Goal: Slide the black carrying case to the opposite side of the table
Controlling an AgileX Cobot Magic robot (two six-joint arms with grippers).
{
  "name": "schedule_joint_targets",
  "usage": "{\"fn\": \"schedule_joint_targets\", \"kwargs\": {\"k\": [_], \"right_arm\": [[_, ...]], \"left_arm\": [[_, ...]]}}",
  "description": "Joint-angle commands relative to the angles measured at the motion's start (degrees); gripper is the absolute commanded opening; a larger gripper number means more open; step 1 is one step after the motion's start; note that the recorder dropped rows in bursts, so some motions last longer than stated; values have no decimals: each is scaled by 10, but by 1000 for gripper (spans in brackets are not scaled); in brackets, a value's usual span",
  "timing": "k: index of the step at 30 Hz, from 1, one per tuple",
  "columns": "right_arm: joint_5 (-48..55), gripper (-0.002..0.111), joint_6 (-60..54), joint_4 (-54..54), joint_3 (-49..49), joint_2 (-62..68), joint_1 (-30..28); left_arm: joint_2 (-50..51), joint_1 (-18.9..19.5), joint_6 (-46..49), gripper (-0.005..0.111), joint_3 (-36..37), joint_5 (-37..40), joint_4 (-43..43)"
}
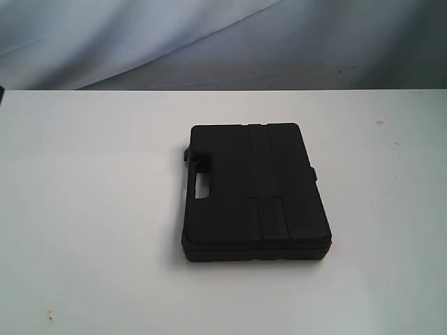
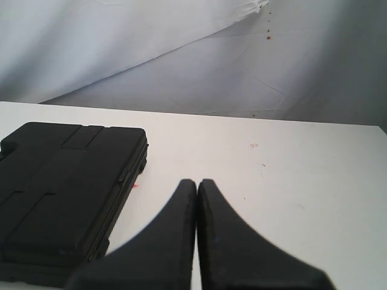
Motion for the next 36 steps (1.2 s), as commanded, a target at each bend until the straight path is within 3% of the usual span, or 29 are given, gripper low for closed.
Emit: {"fn": "schedule_joint_targets", "kwargs": {"k": [1, 8, 15, 21, 27, 36], "right_arm": [[2, 0, 0, 4, 2, -2, -4], [2, 0, 0, 4, 2, -2, -4], [2, 0, 0, 4, 2, -2, -4], [2, 0, 0, 4, 2, -2, -4], [2, 0, 0, 4, 2, -2, -4], [2, 0, 0, 4, 2, -2, -4]], "left_arm": [[56, -26, -21, 0, -5, -6, -44], [136, -140, -101, 0, -12, -93, -11], [250, -222, -167, 0, -99, -98, -7], [338, -249, -178, 0, -175, -92, 2], [414, -249, -247, 0, -234, -67, 22], [484, -249, -247, 6, -288, -86, 22]]}}
